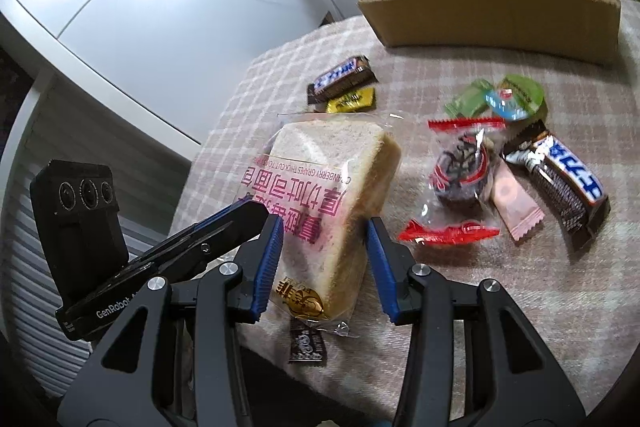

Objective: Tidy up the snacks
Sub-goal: 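Move the left gripper to the packaged bread slice and grasp it, then carry the bread slice with the left gripper into the cardboard box and release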

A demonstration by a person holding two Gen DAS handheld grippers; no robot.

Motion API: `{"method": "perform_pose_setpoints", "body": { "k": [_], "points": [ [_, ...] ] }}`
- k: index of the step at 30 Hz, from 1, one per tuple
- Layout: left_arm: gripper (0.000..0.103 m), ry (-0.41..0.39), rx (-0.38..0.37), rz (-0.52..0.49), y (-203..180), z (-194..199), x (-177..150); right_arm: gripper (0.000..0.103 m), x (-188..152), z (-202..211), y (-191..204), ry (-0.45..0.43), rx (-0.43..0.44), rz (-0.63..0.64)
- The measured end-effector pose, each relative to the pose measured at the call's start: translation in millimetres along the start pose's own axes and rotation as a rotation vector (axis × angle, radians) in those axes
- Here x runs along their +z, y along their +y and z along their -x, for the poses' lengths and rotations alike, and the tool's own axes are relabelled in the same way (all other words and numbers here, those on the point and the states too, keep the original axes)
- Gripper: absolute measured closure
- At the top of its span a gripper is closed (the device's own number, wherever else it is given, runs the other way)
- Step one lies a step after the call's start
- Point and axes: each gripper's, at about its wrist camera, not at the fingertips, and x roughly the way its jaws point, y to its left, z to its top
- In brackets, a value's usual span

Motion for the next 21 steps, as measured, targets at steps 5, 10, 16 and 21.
{"method": "perform_pose_setpoints", "body": {
  "k": [5, 10, 16, 21],
  "points": [
    [0.073, -0.030, -0.009, -0.037, -12, 5, 17, 0.058, 12, 16, 10, -0.035, -0.003, 0.039],
    [0.073, -0.058, -0.016, -0.086, -28, 3, 38, 0.058, 30, 32, 16, -0.076, -0.023, 0.080],
    [0.073, -0.088, -0.036, -0.154, -50, -8, 72, 0.058, 62, 55, 15, -0.145, -0.060, 0.117],
    [0.072, -0.094, -0.052, -0.189, -64, -26, 100, 0.058, 87, 66, 12, -0.196, -0.104, 0.141]
  ]
}}
